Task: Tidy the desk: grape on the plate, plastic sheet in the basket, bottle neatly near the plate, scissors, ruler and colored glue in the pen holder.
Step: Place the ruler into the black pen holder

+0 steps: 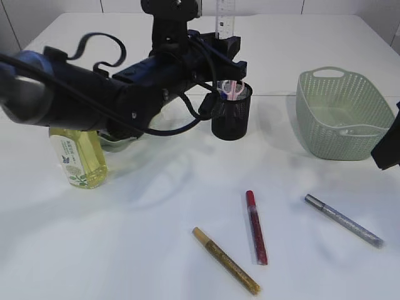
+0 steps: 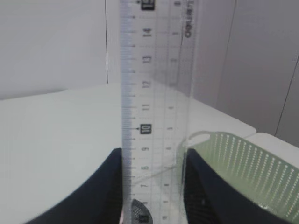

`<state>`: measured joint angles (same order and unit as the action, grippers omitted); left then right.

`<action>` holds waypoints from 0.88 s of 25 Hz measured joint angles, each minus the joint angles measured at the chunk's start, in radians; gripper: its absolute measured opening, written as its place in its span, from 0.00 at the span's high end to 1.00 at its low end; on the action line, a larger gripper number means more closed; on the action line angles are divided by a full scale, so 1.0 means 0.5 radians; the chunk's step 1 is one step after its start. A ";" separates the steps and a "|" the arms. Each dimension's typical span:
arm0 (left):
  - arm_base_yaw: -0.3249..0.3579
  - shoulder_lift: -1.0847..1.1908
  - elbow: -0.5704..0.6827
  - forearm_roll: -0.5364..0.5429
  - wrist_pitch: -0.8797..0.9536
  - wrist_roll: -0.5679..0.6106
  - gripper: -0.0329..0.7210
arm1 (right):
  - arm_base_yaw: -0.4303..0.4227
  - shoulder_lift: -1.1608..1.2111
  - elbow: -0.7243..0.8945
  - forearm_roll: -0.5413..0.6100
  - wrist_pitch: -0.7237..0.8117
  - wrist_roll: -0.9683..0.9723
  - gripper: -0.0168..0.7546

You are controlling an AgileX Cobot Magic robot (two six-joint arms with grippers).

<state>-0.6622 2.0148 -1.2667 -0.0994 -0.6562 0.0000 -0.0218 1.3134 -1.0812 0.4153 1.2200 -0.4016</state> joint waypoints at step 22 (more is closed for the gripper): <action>0.091 0.720 -0.866 -0.021 0.056 0.000 0.58 | 0.000 0.000 0.000 0.000 -0.007 -0.058 0.56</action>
<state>-0.6166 2.3748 -1.6998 -0.1099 -0.6283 0.0000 -0.0218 1.3134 -1.0812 0.4153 1.2163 -0.4305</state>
